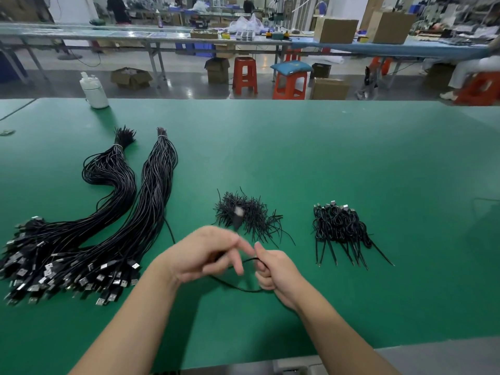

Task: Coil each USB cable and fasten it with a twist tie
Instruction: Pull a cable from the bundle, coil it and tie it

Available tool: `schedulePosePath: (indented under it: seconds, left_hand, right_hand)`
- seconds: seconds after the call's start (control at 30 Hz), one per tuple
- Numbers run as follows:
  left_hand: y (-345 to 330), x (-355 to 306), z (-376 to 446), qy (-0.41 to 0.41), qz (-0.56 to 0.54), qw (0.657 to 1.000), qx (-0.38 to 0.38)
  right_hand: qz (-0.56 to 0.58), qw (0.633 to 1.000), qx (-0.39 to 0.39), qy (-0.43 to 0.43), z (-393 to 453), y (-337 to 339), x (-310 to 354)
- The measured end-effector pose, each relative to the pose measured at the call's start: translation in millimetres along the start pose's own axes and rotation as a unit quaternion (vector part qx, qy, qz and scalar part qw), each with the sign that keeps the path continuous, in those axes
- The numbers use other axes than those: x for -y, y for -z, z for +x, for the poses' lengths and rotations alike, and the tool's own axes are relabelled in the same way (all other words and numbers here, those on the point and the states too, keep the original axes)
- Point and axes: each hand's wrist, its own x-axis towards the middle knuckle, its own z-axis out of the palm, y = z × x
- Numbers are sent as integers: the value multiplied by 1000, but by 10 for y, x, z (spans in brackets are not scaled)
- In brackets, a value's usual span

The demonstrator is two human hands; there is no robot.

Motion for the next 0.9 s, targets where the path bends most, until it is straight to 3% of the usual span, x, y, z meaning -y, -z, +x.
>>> schedulePosePath:
  seconds: [0.07,0.13,0.23,0.3,0.33,0.4,0.5,0.6,0.77,0.83,0.9]
  left_hand:
    - [-7,100,2,114,217,969,36]
    - [-88,174,57,174,317,932,-13]
    - [-134,322,142,106,392,900,-159]
    - [-123,408,190,25,284,911,-297]
    - [-124,416,215,-8,150,924,-351]
    - [-104,372,264,-65,-113,910,-393]
    - [-80,269,298,-95,-315,878,-347]
    - [-110,175,271,-91,-326,907,-252]
    - [-75,117,89,-49,-54,992,-99]
    - [-100,102,27,8,105,993,-49]
    - [-153,73,10,60,231,971,-21]
  right_hand:
    - [19,1000,12,-8,27,8,22]
    - [34,999,22,-8,53,-27,31]
    - [39,999,29,-2,46,-56,22]
    - [21,999,37,0,24,-68,-6]
    - [3,999,44,-2,8,-90,-27]
    - [-32,998,58,-13,-10,-156,-85]
    - [-55,996,66,-22,1,-235,-146]
    - [-49,997,63,-10,36,-194,-98]
    - [5,998,66,-18,66,37,127]
    - [2,997,74,-26,76,66,198]
    - [-12,997,73,-34,77,56,226]
